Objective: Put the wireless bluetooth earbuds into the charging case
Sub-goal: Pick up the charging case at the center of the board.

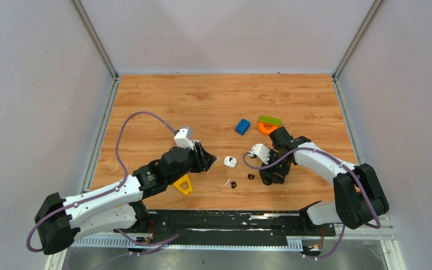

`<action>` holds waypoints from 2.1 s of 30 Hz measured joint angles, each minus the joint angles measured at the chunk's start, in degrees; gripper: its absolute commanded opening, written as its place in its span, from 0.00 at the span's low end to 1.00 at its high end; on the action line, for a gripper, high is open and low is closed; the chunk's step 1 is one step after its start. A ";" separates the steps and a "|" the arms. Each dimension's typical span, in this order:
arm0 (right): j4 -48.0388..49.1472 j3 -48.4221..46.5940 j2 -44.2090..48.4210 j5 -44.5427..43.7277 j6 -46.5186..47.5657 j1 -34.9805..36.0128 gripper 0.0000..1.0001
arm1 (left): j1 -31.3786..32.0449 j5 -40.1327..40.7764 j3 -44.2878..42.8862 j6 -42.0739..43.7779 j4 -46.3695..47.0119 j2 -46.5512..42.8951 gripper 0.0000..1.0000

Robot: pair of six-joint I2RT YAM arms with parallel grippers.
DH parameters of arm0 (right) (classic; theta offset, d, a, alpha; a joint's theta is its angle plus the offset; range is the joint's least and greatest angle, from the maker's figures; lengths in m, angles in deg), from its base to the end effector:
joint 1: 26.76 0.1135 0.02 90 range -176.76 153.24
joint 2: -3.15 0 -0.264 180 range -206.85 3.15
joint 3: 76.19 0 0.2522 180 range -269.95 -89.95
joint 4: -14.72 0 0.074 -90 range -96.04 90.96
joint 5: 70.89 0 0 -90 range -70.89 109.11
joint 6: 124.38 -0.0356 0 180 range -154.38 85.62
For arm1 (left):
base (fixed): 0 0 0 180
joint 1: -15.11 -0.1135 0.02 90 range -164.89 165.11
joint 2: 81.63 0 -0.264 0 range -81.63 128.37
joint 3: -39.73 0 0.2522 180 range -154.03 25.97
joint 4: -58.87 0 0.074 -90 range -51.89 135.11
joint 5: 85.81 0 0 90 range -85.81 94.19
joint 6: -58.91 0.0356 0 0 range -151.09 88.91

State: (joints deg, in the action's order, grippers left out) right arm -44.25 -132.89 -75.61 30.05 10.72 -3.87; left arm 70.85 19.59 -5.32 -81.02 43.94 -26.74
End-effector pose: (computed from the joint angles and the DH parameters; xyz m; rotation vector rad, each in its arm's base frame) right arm 0.1994 0.0915 0.1701 -1.6637 2.4274 0.2321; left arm 0.1289 -0.1724 0.2410 -0.0750 2.1058 -0.8990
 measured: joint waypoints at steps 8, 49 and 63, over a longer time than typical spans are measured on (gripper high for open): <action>-0.20 0.46 -0.11 0.26 0.15 9.79 0.63 | 0.00 2.82 1.25 3.96 -3.34 -5.62 0.53; -0.39 -21.22 -19.10 1.07 -1.64 12.13 0.66 | 0.00 5.05 2.75 6.73 -8.33 -13.62 0.52; -1.36 -11.13 -10.86 -1.40 -1.05 6.23 0.66 | 0.00 3.76 5.44 6.36 -6.45 -11.02 0.52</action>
State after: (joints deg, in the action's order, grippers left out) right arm -45.61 -144.01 -86.47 28.65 9.67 2.36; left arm 70.85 23.35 0.12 -74.66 37.50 -37.76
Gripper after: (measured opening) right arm 0.657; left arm 0.520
